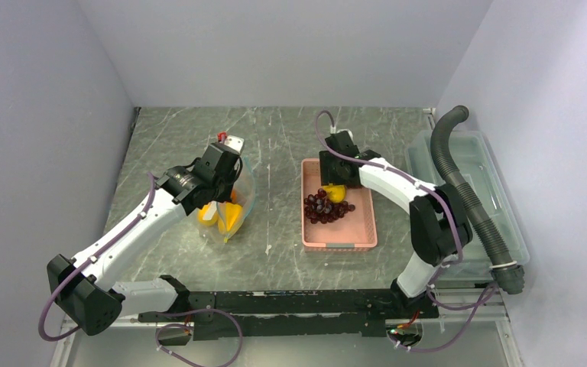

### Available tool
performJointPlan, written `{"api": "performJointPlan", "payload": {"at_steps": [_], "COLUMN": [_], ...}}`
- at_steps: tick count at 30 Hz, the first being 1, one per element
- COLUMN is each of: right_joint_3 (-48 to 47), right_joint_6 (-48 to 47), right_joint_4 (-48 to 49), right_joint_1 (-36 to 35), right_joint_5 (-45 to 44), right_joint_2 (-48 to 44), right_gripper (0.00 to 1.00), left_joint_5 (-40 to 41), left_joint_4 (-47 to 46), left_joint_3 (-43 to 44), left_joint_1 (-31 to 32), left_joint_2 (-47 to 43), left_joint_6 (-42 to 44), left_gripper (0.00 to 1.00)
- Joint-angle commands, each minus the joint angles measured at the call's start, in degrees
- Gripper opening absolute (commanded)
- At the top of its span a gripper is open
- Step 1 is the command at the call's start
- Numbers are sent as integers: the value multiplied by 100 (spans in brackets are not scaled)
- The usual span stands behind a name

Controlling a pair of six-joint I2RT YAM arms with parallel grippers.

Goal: Place the food in the zip-top bag and seal the zipper
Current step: Pick up the fake fruit from the bin.

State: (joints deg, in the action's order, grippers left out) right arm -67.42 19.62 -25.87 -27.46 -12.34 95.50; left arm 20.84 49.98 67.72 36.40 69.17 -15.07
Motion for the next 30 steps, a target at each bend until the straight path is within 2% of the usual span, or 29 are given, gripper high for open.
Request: {"api": "performJointPlan", "payload": {"at_steps": [1,9,15,17,26,30], "right_joint_3": [-148,-262,-237,-237,-202,-210], "right_joint_6": [86,78,95,95,123,130], "right_joint_4": [91,29,90,103,64,-22], "right_joint_1": [28,39,41,39,39,41], "right_joint_5": [40,36,55,56,-87,-275], "right_joint_2": [277,687,807,820,415,-24], "right_gripper": [67,75,74,71,45,41], "left_joint_5": [-34,-68,-71,-72,-60,-62], "left_joint_4": [-137,-146,-157,-147,-150,-148], "left_joint_3": [9,11,11,12,10,6], "left_joint_1": [-21,-21,-20,-19,-19,-24], "left_joint_2": [-52,-52,-51,-51,-52,-43], "left_joint_6": [101,108,109,105,104,109], "left_gripper": [0,0,0,0,0,0]}}
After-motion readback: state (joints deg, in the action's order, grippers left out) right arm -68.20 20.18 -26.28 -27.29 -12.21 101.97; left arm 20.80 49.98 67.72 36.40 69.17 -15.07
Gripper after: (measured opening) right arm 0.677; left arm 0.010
